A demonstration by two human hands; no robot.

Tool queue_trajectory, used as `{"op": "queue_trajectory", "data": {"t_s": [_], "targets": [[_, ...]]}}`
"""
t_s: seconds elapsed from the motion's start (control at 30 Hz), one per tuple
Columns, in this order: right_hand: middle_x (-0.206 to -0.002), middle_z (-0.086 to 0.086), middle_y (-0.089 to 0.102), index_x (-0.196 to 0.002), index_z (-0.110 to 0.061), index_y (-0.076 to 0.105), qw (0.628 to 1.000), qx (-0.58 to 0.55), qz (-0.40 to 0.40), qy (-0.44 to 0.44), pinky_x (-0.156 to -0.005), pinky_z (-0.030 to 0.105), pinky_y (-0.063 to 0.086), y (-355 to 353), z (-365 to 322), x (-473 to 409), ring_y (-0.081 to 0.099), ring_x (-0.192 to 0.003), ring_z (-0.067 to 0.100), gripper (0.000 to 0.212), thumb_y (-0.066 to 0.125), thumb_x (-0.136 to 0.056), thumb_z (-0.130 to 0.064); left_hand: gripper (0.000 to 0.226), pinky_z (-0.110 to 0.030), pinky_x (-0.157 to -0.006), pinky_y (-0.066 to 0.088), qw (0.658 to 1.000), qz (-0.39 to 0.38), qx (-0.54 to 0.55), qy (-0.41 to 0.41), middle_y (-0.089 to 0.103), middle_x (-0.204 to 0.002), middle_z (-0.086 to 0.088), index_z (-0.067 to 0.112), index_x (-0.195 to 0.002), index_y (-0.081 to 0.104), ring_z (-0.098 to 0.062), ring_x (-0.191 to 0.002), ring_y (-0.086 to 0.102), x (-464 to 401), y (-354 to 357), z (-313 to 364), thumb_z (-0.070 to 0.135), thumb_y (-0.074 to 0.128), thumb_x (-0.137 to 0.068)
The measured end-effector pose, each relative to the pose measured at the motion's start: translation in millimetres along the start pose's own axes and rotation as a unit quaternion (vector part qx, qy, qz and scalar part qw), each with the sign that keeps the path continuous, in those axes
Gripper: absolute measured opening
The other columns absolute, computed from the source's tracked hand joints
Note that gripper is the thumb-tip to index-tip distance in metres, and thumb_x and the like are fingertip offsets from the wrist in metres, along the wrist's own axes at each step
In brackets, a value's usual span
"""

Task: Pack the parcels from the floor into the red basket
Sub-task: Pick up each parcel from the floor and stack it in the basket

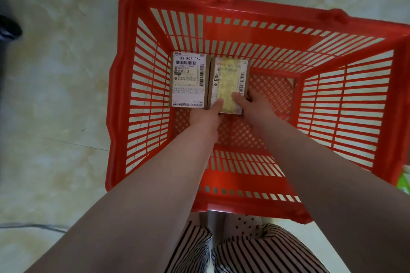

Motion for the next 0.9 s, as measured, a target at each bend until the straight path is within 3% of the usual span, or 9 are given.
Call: {"op": "queue_trajectory", "data": {"t_s": [0.17,0.27,0.33,0.43,0.53,0.6,0.7,0.8,0.9], "targets": [[-0.13,0.003,0.062,-0.139,-0.015,0.049,0.998,0.052,0.023,0.008,-0.101,0.041,0.049,1,-2,8,0.062,-0.114,0.022,0.056,0.059,-0.09,-0.041,0.075,-0.033,-0.084,0.054,0.998,-0.007,-0.055,-0.014,0.057,-0.133,-0.01,0.005,-0.142,0.038,-0.023,-0.107,0.066,13,-3,4,0.041,0.07,-0.084],[-0.136,0.007,0.058,-0.142,-0.014,0.045,0.997,0.045,0.047,0.037,-0.105,0.046,0.046,-7,-5,22,0.057,-0.121,0.026,0.063,0.055,-0.09,-0.048,0.075,-0.037,-0.093,0.055,0.993,-0.026,-0.113,-0.039,0.055,-0.136,-0.013,0.006,-0.141,0.04,-0.026,-0.109,0.063,29,-5,3,0.047,0.066,-0.084],[-0.137,0.007,0.057,-0.141,-0.013,0.047,0.997,0.039,0.059,0.036,-0.104,0.043,0.045,-14,-16,45,0.055,-0.123,0.027,0.062,0.054,-0.091,-0.048,0.072,-0.039,-0.09,0.055,0.988,-0.029,-0.148,-0.041,0.057,-0.13,-0.013,0.007,-0.139,0.043,-0.026,-0.11,0.061,51,-13,4,0.05,0.063,-0.086],[-0.125,0.009,0.062,-0.134,-0.009,0.053,0.995,0.014,0.082,0.062,-0.089,0.038,0.05,-27,-28,96,0.06,-0.108,0.022,0.051,0.054,-0.094,-0.041,0.069,-0.04,-0.092,0.052,0.982,-0.027,-0.179,-0.052,0.06,-0.128,-0.007,0.009,-0.133,0.047,-0.026,-0.109,0.062,95,-26,5,0.054,0.063,-0.083],[-0.09,0.011,0.068,-0.1,-0.012,0.066,0.992,-0.067,0.077,0.072,-0.074,0.038,0.055,-35,-45,157,0.065,-0.084,0.023,0.019,0.059,-0.094,-0.028,0.032,-0.037,-0.095,0.051,0.98,-0.065,-0.186,-0.026,0.066,-0.118,-0.005,0.014,-0.105,0.058,-0.021,-0.102,0.064,161,-26,17,0.043,0.058,-0.091],[-0.084,0.007,0.065,-0.088,-0.014,0.064,0.985,-0.128,0.079,0.08,-0.071,0.032,0.054,-42,-54,199,0.062,-0.079,0.02,0.012,0.061,-0.093,-0.025,0.02,-0.036,-0.098,0.051,0.975,-0.087,-0.206,-0.002,0.07,-0.11,-0.005,0.018,-0.092,0.059,-0.018,-0.1,0.066,209,-23,27,0.037,0.057,-0.094],[-0.079,0.006,0.063,-0.083,-0.011,0.063,0.973,-0.193,0.088,0.088,-0.063,0.024,0.051,-60,-69,261,0.059,-0.069,0.016,0.015,0.061,-0.093,-0.022,0.015,-0.039,-0.099,0.052,0.966,-0.094,-0.236,0.046,0.071,-0.099,-0.003,0.018,-0.086,0.06,-0.02,-0.101,0.067,276,-18,46,0.031,0.058,-0.094],[-0.077,0.006,0.064,-0.08,-0.012,0.064,0.952,-0.269,0.109,0.092,-0.069,0.03,0.049,-87,-78,323,0.059,-0.071,0.017,0.016,0.062,-0.092,-0.021,0.014,-0.041,-0.099,0.051,0.953,-0.098,-0.274,0.079,0.068,-0.093,-0.005,0.017,-0.083,0.062,-0.023,-0.099,0.064,337,-6,54,0.027,0.06,-0.093],[-0.078,0.007,0.063,-0.082,-0.011,0.064,0.922,-0.349,0.138,0.094,-0.067,0.027,0.049,-124,-67,372,0.058,-0.071,0.016,0.014,0.062,-0.092,-0.02,0.023,-0.033,-0.079,0.054,0.938,-0.107,-0.31,0.117,0.07,-0.096,-0.007,0.01,-0.099,0.069,-0.022,-0.089,0.065,383,12,46,0.03,0.064,-0.089]]}}
Point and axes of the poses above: each hand's wrist, its own x-axis away from the middle knuckle, its own y-axis out of the palm, z = x × y, the point moved 9 cm from there along -x, towards the middle knuckle
